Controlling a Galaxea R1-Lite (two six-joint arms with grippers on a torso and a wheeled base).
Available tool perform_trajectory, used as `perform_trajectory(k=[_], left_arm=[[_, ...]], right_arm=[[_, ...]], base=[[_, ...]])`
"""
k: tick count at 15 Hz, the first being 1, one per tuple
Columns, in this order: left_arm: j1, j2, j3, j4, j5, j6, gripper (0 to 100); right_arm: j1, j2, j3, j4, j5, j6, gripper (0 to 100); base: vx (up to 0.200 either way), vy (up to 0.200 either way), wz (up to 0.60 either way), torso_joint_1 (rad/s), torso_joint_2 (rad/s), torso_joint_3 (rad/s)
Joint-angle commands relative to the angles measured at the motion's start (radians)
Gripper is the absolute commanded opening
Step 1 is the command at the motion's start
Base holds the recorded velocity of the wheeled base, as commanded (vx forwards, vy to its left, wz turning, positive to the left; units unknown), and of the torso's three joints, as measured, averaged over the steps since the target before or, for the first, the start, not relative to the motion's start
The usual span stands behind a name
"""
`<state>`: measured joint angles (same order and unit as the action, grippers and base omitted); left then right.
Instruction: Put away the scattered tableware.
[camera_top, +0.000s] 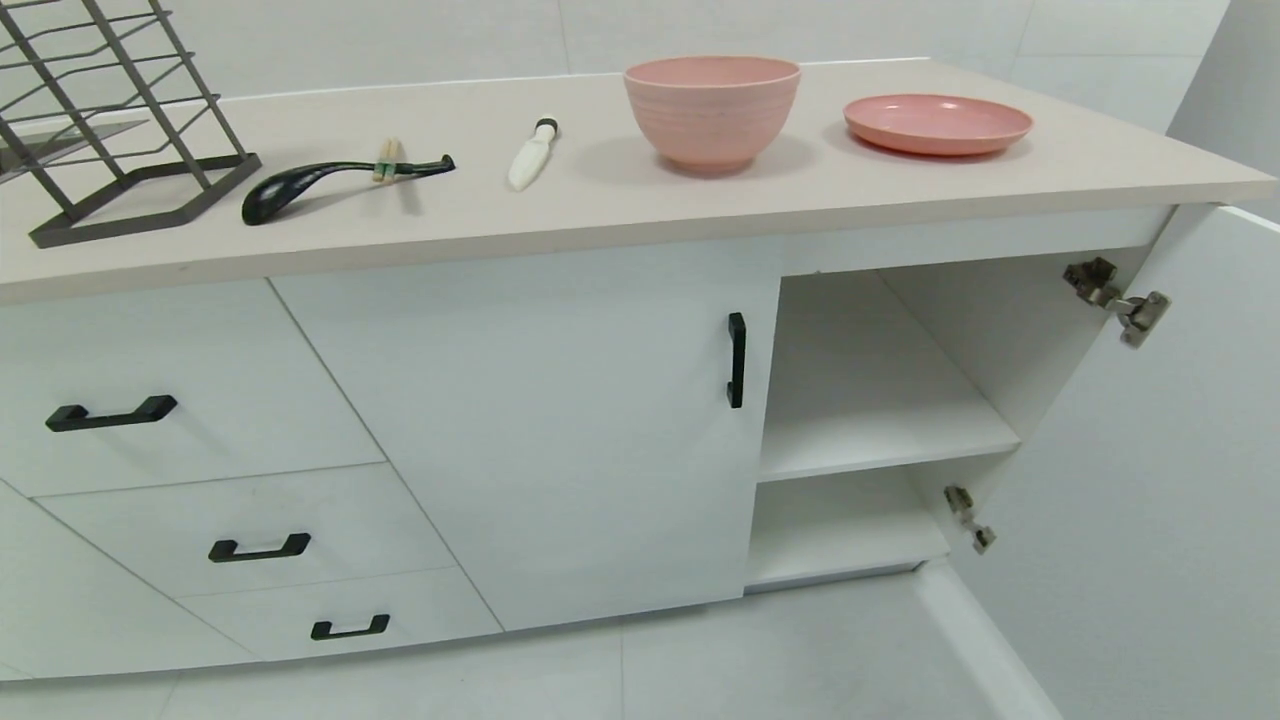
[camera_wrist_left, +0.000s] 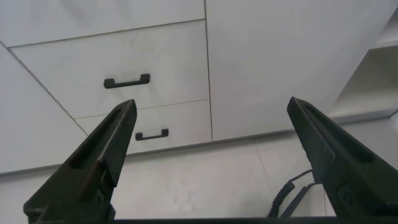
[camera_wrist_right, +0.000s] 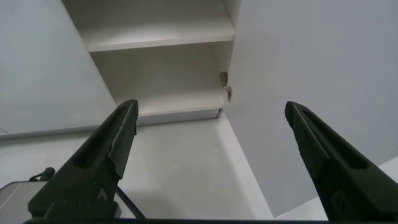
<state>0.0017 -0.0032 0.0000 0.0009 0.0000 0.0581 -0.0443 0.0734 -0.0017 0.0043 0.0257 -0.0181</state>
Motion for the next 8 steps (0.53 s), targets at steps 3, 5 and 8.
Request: perform_trajectory(k=[3,5,8], left_arm=[[0.000,0.003,0.000,0.001,0.003,-0.007,100],[0.000,0.003,0.000,0.001,0.003,-0.009,100],[0.000,0.003,0.000,0.001,0.003,-0.015,100]], right_arm=[[0.000,0.002,0.000,0.000,0.000,0.000,100],[0.000,0.002,0.000,0.000,0.000,0.000,100],[0.000,0.002,0.000,0.000,0.000,0.000,100]], base=[[0.000,-0.067,0.00,0.002,0.00,-0.001],[0.000,-0.200,0.00,0.002,0.00,0.002],[0.000,-0.133,0.00,0.005,0.00,0.000]])
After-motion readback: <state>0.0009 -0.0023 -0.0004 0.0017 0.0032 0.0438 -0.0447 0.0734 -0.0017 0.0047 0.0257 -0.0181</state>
